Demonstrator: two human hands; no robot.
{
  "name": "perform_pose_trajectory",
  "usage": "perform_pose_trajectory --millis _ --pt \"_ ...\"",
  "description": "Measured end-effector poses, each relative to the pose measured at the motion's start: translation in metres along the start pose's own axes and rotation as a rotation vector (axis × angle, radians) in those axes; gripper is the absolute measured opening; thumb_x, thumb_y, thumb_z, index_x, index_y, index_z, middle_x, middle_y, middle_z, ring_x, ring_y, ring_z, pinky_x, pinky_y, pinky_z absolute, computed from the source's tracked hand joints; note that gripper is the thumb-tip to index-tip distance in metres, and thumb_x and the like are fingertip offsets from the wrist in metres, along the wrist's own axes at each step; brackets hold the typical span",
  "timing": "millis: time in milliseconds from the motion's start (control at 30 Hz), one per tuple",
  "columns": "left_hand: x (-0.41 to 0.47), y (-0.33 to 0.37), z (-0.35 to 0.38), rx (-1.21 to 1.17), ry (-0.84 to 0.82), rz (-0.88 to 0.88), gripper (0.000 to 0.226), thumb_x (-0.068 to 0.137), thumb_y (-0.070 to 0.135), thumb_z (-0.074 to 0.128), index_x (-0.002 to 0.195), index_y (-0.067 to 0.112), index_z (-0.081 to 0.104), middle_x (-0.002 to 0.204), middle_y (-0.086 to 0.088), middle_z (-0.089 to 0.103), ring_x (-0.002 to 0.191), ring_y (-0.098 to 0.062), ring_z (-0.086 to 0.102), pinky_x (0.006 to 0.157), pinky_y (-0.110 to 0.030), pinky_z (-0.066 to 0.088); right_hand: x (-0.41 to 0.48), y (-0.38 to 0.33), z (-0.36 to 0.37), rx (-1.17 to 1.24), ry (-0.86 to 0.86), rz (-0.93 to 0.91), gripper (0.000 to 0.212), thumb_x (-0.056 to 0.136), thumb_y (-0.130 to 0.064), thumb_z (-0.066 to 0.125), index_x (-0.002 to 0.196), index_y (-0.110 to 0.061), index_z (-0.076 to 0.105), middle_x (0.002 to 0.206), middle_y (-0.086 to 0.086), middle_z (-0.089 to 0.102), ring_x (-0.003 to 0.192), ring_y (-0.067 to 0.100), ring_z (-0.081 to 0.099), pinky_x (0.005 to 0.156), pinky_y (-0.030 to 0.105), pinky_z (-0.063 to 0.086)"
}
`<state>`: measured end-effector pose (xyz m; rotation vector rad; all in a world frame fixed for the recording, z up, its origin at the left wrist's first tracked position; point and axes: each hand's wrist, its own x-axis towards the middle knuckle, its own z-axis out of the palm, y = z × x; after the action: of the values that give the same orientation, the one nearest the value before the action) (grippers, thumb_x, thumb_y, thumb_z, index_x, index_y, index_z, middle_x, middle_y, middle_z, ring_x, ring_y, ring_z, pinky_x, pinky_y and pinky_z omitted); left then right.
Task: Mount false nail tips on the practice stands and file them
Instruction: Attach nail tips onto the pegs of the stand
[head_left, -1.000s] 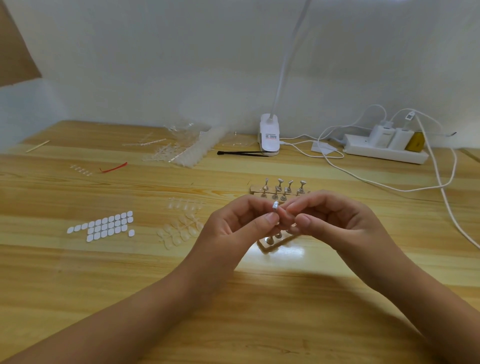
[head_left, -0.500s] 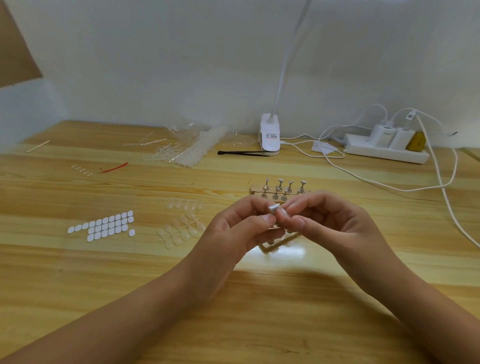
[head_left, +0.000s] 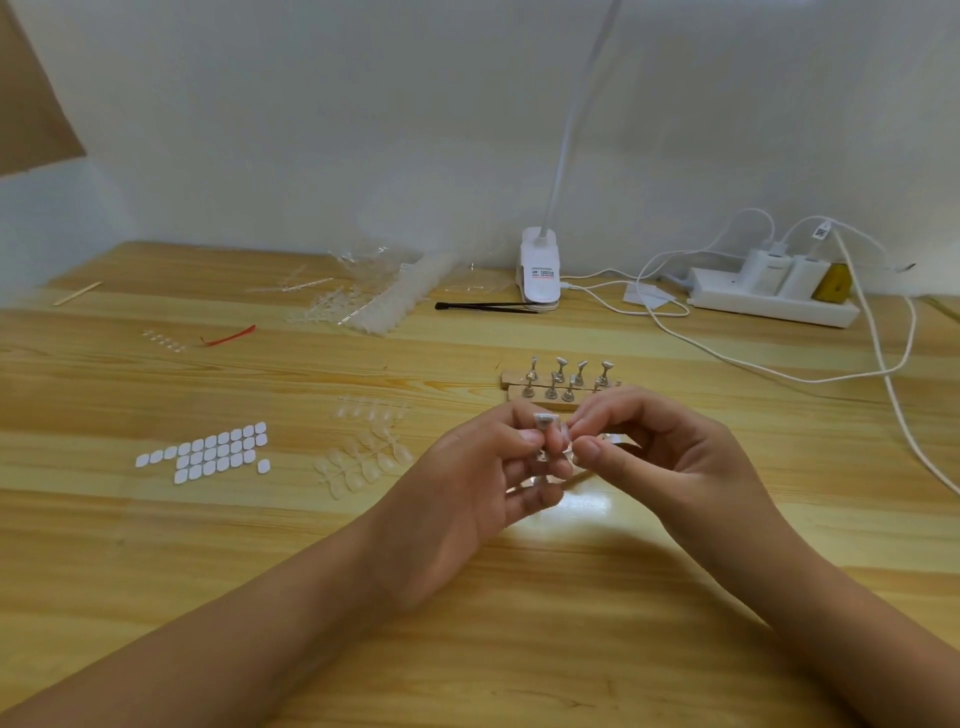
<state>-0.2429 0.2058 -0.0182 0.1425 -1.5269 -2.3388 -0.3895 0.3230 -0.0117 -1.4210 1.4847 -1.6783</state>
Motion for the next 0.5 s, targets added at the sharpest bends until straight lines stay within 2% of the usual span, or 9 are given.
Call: perform_pose_trajectory --millis 100,233,400,500 --pt "-0.0013 0.0015 -0.0011 -0.103 -0.026 -0.038 0.005 0.072 0.025 0.062 0.073 0.021 0.065 0.087 0.002 0.06 0.077 -0.009 0.059 0.069 -0.022 0.051 -0.0011 -0.0005 0.0006 -0.135 0.011 -0.059 0.019 0.077 -0.022 0.07 0.089 -0.008 0.068 0.094 0.005 0.067 0.092 0.023 0.066 0.081 0.035 0.057" --pt "-0.0031 0.0037 0.0017 -0.093 -0.034 -0.06 0.006 0.073 0.026 0.062 0.074 0.02 0.063 0.089 0.002 0.058 0.076 -0.01 0.055 0.067 -0.021 0.048 -0.0029 -0.0035 0.0026 -0.168 0.025 -0.087 0.021 0.077 -0.027 0.069 0.088 -0.009 0.067 0.093 0.002 0.066 0.092 0.02 0.066 0.08 0.032 0.057" --pt "-0.0034 0.0062 0.0014 -0.151 -0.03 -0.121 0.006 0.073 0.026 0.063 0.074 0.02 0.064 0.088 0.003 0.064 0.075 -0.011 0.055 0.066 -0.02 0.048 -0.0016 -0.0031 0.003 -0.074 0.053 -0.058 0.025 0.075 -0.023 0.071 0.094 -0.01 0.061 0.093 0.005 0.067 0.089 0.018 0.067 0.079 0.029 0.058" --pt "-0.0029 0.0087 -0.0005 -0.326 -0.05 -0.19 0.002 0.075 0.017 0.065 0.076 0.015 0.064 0.091 -0.002 0.063 0.075 -0.012 0.054 0.065 -0.019 0.048 -0.0007 -0.0029 -0.0007 -0.072 0.012 -0.069 0.018 0.079 -0.016 0.069 0.096 -0.01 0.066 0.093 0.004 0.069 0.09 0.019 0.069 0.079 0.032 0.058"
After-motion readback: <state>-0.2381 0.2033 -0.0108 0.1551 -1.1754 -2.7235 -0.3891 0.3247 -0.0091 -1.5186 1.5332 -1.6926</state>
